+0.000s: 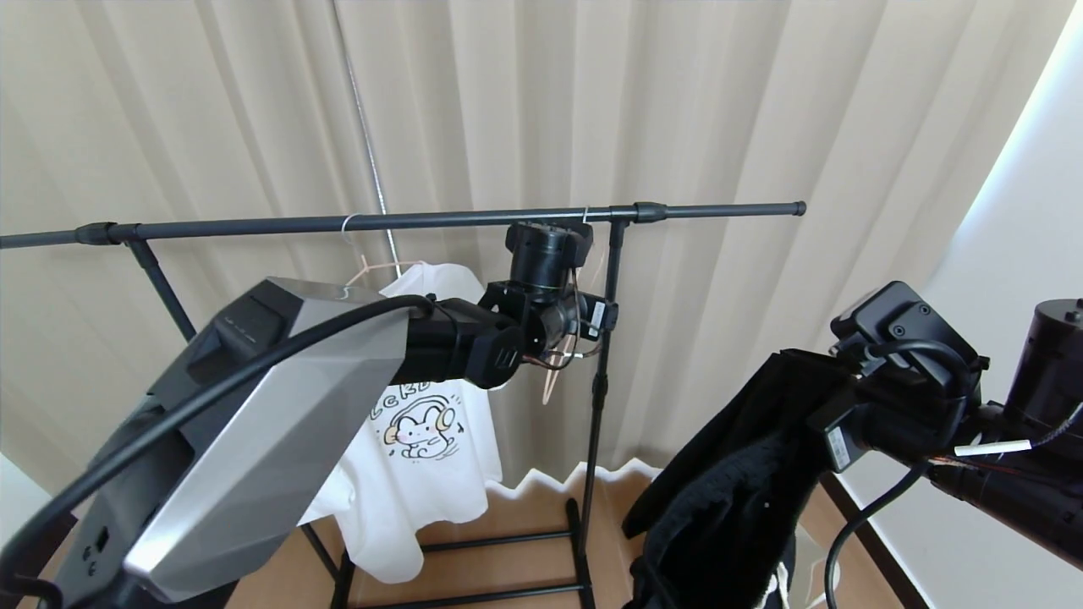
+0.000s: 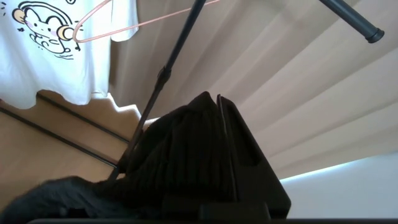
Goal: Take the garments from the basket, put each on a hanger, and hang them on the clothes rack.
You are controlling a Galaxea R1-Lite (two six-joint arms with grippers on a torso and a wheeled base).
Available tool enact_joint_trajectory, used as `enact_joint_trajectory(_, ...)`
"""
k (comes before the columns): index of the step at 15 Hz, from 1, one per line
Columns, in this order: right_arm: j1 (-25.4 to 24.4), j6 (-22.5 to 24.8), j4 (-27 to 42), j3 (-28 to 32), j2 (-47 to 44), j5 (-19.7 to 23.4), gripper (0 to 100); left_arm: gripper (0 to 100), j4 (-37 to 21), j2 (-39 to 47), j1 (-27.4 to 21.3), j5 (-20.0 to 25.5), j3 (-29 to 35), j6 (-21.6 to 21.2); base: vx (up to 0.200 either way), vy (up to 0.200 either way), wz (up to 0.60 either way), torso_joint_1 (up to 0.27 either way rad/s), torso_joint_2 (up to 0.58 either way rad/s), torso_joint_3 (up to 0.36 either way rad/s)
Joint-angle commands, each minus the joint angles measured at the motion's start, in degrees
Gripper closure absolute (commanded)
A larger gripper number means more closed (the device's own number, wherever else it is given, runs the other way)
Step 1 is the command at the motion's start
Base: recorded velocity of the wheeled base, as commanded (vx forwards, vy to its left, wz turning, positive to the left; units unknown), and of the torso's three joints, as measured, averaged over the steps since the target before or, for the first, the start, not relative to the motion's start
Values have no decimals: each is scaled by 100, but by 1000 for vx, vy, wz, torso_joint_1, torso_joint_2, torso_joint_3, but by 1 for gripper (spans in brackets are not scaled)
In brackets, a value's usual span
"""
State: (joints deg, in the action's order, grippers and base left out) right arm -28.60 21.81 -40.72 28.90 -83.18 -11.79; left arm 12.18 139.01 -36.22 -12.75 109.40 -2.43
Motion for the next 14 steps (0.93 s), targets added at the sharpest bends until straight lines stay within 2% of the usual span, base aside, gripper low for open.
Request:
enact_joint_trajectory(1, -5, -1, 2, 10, 12, 1, 100, 0, -14, 469, 27, -17, 363, -12, 0, 0, 0, 0, 0, 0)
enact_joint_trajectory(5, 3, -1, 2, 28, -23, 1, 100, 0, -233, 548, 185, -78, 495, -109, 0, 0, 0, 0, 0, 0)
enact_joint_trajectory(14, 39, -1, 2, 45, -23, -8, 100, 0, -251, 733, 344, -70, 519, -118, 0, 0, 0, 0, 0, 0)
